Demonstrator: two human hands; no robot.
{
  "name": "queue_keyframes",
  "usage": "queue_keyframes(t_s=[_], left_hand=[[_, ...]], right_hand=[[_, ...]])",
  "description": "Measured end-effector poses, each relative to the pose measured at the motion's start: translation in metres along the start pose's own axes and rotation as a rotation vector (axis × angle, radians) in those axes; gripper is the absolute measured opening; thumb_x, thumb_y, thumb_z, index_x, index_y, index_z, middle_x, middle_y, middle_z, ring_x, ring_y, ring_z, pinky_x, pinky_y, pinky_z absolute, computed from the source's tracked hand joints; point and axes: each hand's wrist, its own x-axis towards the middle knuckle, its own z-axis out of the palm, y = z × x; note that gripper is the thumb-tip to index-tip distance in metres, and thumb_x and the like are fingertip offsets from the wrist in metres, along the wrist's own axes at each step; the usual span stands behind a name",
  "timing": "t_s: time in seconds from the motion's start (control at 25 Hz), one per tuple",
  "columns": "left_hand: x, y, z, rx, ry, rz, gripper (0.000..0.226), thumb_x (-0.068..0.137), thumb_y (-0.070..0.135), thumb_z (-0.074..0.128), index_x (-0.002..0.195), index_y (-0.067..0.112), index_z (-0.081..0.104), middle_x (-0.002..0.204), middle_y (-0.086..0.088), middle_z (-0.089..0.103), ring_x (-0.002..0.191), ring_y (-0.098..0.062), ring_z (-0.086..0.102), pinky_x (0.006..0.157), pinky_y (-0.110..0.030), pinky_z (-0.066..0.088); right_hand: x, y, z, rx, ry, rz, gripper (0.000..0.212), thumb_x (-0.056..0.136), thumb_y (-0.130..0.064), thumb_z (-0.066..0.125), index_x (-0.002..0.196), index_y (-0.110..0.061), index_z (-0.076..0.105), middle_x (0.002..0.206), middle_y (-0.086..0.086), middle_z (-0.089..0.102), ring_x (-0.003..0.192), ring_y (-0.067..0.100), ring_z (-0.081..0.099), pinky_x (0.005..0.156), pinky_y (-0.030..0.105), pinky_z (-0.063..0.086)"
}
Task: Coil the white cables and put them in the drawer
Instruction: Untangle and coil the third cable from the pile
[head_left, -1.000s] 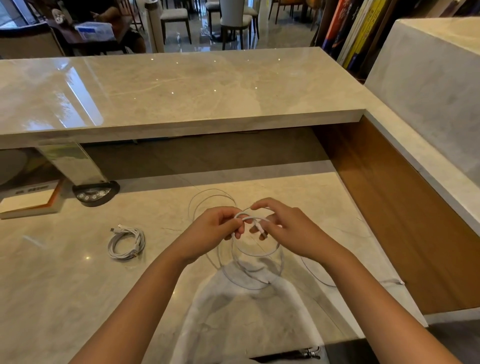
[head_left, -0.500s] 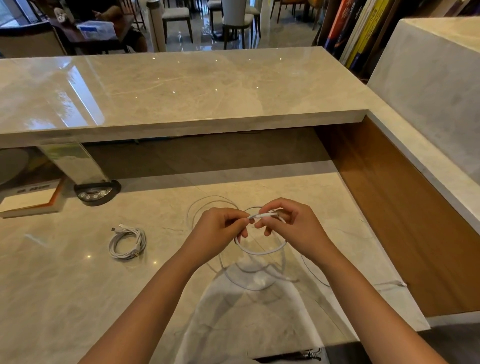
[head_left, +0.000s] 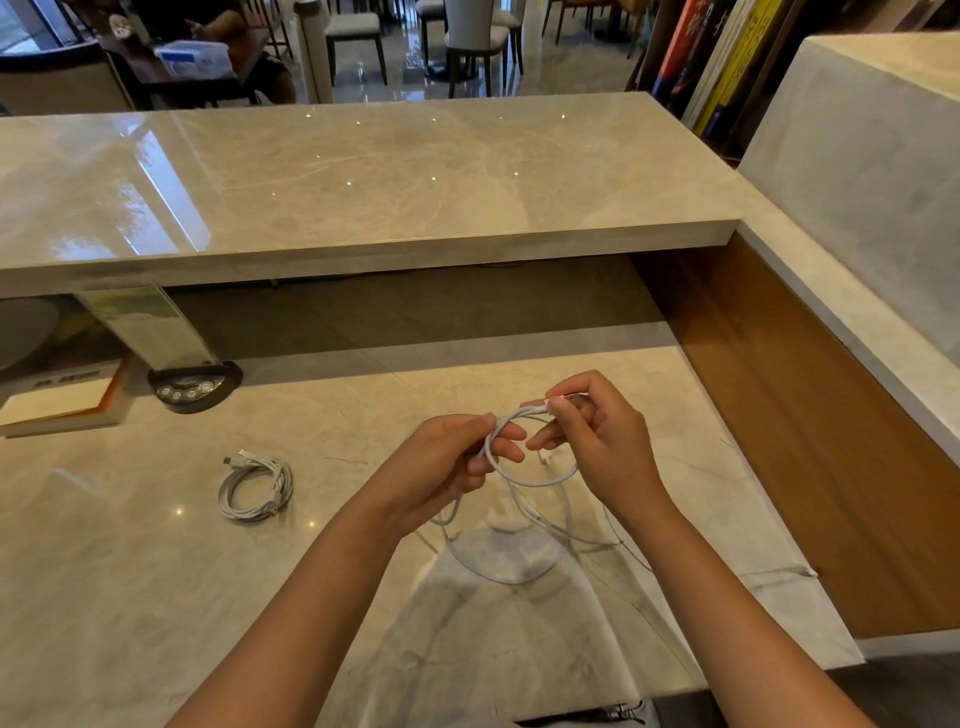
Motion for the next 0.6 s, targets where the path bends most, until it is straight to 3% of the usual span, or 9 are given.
queue_keyframes(t_s=[0.12, 0.24, 0.32, 0.4, 0.48, 0.6], left_hand=[[0.002, 0.003, -0.002, -0.096, -0.079, -0.021, 0.032, 0.097, 0.01, 0.037, 0.087, 0.005, 0.066, 0.06, 0.001, 0.061, 0.049, -0.005, 0.039, 0.045, -0.015, 0.029], [0.003, 0.004, -0.005, 0.013, -0.101, -0.061, 0.029, 0.097, 0.012, 0.039, 0.087, 0.003, 0.065, 0.055, 0.005, 0.059, 0.045, -0.003, 0.038, 0.044, -0.014, 0.027], [0.004, 0.005, -0.003, 0.011, -0.037, -0.04, 0.027, 0.097, 0.012, 0.041, 0.084, 0.006, 0.065, 0.058, 0.005, 0.064, 0.05, -0.003, 0.049, 0.05, -0.014, 0.038], [0.006, 0.006, 0.001, -0.151, 0.029, 0.009, 0.025, 0.096, 0.011, 0.042, 0.084, 0.008, 0.064, 0.067, 0.001, 0.071, 0.066, -0.009, 0.066, 0.069, -0.022, 0.054], [0.007, 0.009, 0.003, -0.333, 0.052, 0.049, 0.023, 0.095, 0.009, 0.043, 0.086, 0.006, 0.064, 0.072, -0.005, 0.074, 0.072, -0.012, 0.071, 0.077, -0.027, 0.056], [0.009, 0.015, 0.003, -0.459, 0.081, 0.108, 0.023, 0.094, 0.006, 0.042, 0.089, 0.002, 0.064, 0.072, -0.007, 0.074, 0.068, -0.014, 0.072, 0.073, -0.026, 0.058]], right_hand=[[0.004, 0.0, 0.0, 0.051, 0.042, 0.029, 0.016, 0.095, -0.013, 0.049, 0.083, -0.023, 0.052, 0.084, -0.002, 0.072, 0.063, 0.015, 0.071, 0.063, 0.033, 0.057], [0.002, 0.003, 0.001, 0.027, 0.03, 0.051, 0.014, 0.096, -0.015, 0.048, 0.083, -0.021, 0.051, 0.085, -0.007, 0.071, 0.065, 0.013, 0.072, 0.065, 0.032, 0.057], [0.001, 0.007, 0.003, 0.127, 0.12, 0.087, 0.011, 0.097, -0.018, 0.045, 0.088, -0.021, 0.052, 0.092, 0.0, 0.071, 0.073, 0.015, 0.072, 0.069, 0.032, 0.057], [0.0, 0.01, 0.006, 0.325, 0.22, 0.215, 0.016, 0.099, -0.026, 0.036, 0.099, -0.023, 0.052, 0.1, 0.004, 0.07, 0.083, 0.014, 0.071, 0.077, 0.029, 0.057], [-0.006, 0.012, 0.015, 0.472, 0.134, 0.336, 0.022, 0.097, -0.031, 0.038, 0.103, -0.02, 0.056, 0.102, 0.008, 0.07, 0.092, 0.013, 0.069, 0.083, 0.028, 0.053], [-0.021, 0.014, 0.034, 0.477, -0.185, 0.401, 0.024, 0.081, -0.024, 0.059, 0.099, -0.01, 0.067, 0.104, 0.006, 0.071, 0.101, 0.013, 0.066, 0.091, 0.028, 0.048]])
